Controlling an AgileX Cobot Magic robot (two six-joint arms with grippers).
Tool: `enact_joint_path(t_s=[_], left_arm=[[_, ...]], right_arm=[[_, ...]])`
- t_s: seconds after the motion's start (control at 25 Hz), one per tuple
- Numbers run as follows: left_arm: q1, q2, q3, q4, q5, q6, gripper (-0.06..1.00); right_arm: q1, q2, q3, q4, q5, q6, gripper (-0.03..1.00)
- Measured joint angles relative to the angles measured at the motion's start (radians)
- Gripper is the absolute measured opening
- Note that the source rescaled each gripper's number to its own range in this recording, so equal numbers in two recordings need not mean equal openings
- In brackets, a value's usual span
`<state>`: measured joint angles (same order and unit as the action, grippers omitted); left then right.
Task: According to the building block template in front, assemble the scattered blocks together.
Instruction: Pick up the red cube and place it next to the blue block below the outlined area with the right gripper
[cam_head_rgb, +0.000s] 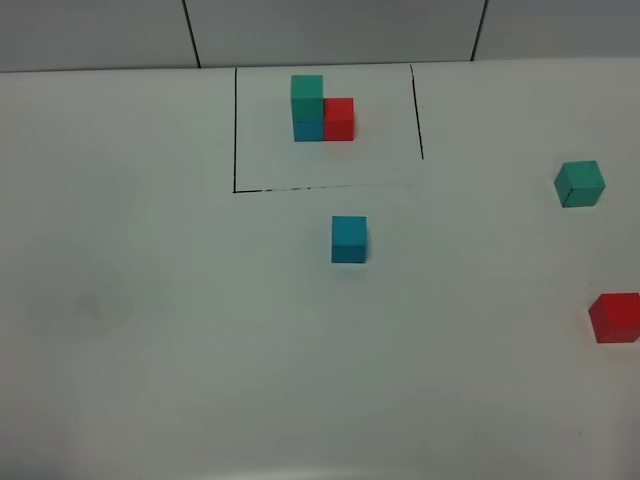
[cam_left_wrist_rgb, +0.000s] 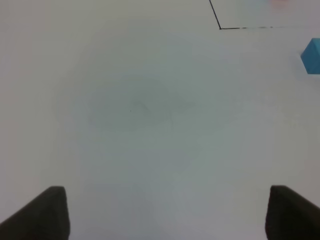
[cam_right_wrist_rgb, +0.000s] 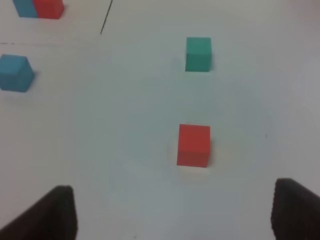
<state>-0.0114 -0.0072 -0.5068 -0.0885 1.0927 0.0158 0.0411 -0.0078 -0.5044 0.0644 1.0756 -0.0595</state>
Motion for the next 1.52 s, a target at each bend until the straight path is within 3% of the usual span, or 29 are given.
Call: enact_joint_path(t_s=[1.52], left_arm=[[0.000, 0.000, 0.000, 0.000, 0.000, 0.000, 0.78]], right_arm=[[0.000, 0.000, 0.000, -0.006, 0.000, -0.003, 0.64]])
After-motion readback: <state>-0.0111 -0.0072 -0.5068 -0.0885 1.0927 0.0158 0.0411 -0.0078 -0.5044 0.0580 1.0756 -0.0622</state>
